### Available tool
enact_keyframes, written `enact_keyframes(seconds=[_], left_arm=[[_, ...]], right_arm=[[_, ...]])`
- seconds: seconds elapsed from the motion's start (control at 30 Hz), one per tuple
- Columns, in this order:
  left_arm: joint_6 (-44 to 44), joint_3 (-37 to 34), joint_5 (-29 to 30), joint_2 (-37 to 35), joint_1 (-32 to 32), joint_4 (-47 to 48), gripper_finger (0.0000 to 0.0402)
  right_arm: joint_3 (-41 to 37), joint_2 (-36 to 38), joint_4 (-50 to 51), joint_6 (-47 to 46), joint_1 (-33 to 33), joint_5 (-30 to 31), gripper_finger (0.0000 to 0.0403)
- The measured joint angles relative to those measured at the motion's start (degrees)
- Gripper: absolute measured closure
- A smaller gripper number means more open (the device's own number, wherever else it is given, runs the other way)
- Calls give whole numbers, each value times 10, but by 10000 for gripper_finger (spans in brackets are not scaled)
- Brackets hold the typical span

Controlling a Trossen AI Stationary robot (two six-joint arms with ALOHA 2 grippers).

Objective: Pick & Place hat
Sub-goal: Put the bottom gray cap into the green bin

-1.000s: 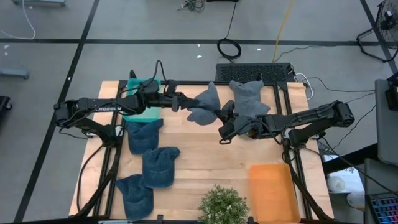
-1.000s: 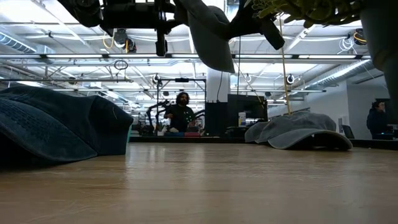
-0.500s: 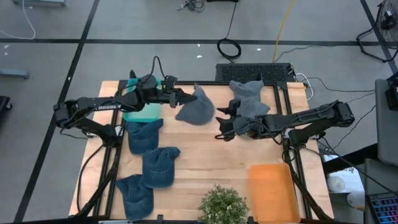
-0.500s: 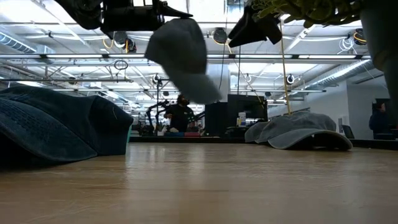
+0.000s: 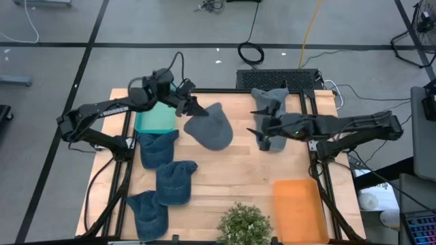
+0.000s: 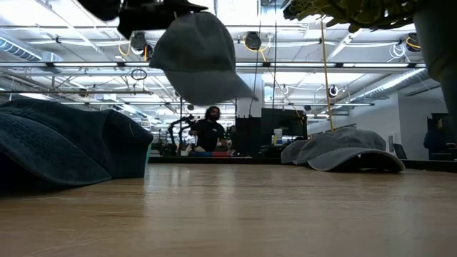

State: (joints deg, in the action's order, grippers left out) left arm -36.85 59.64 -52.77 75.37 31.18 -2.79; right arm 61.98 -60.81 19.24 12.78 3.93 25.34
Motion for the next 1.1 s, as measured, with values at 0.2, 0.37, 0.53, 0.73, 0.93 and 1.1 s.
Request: enact_keyframes(seconds=[0.2, 0.37, 0.53, 0.73, 0.93, 1.1], left_arm=[[266, 189, 154, -4, 12, 428, 379], [388, 296, 352, -7, 3, 610, 379], [469, 318, 448, -32, 2, 636, 379], [529, 318, 562, -50, 2, 684, 376], [538, 318, 650, -48, 2, 767, 379], [598, 318, 717, -46, 2, 821, 379]], right_arm=[[-6, 65, 26, 1, -36, 0, 139], [-63, 126, -41, 18, -71, -53, 137], [-131, 191, -115, 12, -118, -196, 138], [-199, 256, -163, -13, -162, -226, 144], [-253, 310, -222, -16, -194, -225, 145], [-307, 332, -338, 16, -209, -222, 145]])
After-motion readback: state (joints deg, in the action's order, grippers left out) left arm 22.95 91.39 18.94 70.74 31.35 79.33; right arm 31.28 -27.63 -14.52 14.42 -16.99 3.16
